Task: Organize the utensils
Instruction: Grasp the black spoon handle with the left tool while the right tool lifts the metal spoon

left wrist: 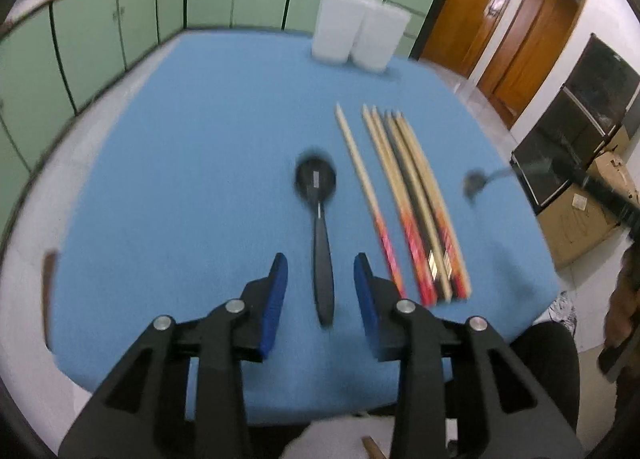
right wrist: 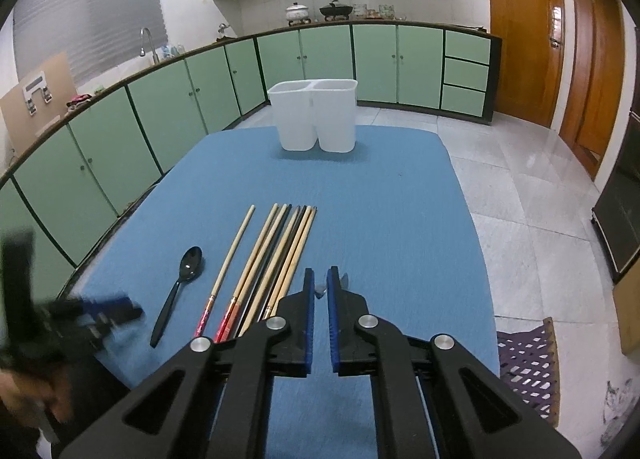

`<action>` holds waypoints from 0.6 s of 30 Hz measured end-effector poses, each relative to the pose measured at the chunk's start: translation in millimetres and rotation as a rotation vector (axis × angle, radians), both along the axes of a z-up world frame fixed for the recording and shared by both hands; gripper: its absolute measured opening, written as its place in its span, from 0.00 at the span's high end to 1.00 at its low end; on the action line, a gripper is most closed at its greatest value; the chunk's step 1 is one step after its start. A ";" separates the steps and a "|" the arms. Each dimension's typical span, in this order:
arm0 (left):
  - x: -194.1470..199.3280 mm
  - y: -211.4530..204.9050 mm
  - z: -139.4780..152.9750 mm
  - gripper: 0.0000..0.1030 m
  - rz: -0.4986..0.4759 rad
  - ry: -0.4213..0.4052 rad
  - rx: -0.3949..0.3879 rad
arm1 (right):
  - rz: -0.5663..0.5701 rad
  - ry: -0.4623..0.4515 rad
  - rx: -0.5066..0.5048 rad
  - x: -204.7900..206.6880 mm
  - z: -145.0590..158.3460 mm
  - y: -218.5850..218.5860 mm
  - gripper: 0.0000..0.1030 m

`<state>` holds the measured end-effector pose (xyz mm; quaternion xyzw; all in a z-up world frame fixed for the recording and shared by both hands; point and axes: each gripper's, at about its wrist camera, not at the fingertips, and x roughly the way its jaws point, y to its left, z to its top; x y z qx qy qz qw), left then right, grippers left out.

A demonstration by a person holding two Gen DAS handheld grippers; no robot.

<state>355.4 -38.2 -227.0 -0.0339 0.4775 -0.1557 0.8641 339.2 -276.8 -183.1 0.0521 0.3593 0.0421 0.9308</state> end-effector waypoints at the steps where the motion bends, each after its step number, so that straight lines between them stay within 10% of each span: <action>1: -3.1 -2.0 -8.1 0.68 0.003 0.011 0.006 | -0.001 0.002 0.004 0.5 -0.1 -0.6 0.95; 12: -8.0 -16.7 -20.3 0.90 -0.013 0.014 0.018 | -0.007 -0.001 0.025 2.0 0.2 -2.8 0.97; 18: -11.3 -16.7 26.4 0.90 -0.027 -0.063 0.006 | -0.005 -0.005 0.024 2.9 2.1 -3.1 0.97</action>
